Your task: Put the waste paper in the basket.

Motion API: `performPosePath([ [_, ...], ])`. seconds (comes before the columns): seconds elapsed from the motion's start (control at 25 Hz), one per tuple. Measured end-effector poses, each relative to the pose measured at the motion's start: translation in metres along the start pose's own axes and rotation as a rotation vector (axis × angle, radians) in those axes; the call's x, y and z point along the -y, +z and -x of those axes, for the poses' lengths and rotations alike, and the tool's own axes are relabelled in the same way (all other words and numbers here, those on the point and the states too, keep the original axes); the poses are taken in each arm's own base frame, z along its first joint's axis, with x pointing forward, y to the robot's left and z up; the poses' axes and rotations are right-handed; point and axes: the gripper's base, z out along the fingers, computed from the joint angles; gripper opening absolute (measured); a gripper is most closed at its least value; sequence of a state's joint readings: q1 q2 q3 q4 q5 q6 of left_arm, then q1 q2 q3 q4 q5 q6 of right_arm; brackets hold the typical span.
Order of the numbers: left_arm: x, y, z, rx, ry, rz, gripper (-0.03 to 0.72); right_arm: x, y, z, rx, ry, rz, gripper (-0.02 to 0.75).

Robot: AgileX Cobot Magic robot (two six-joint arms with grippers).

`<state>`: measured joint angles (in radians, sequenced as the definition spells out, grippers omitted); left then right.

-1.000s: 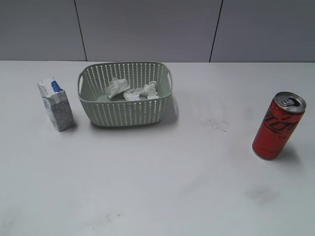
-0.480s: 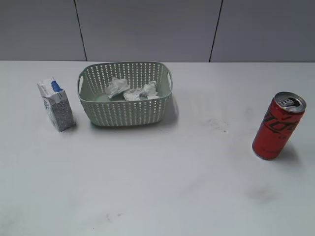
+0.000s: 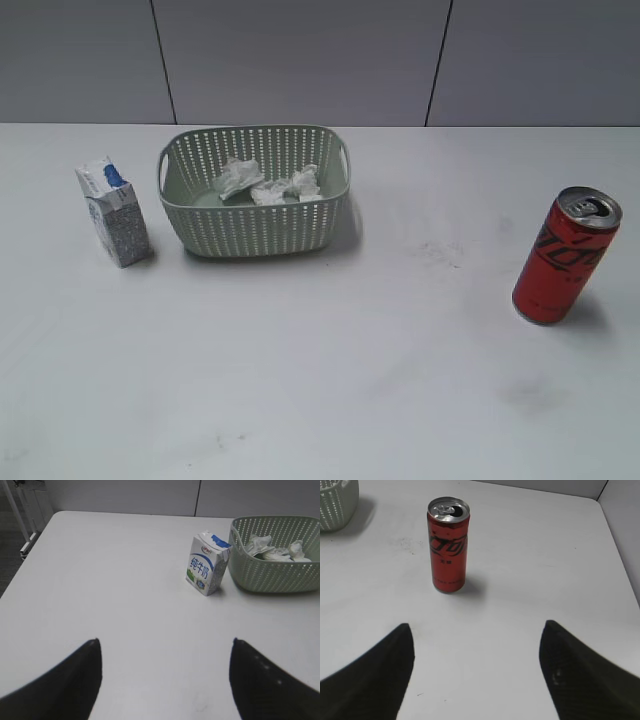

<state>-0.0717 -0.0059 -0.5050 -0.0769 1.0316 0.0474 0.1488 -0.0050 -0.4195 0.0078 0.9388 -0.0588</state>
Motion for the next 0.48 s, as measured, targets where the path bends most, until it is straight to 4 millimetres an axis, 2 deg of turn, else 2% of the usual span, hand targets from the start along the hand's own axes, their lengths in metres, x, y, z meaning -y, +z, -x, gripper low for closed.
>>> performPosePath([
  [0.48, 0.0000, 0.0000, 0.0000, 0.000, 0.000, 0.000, 0.588, 0.0005, 0.0000, 0.0000, -0.003, 0.026, -0.057, 0.590],
])
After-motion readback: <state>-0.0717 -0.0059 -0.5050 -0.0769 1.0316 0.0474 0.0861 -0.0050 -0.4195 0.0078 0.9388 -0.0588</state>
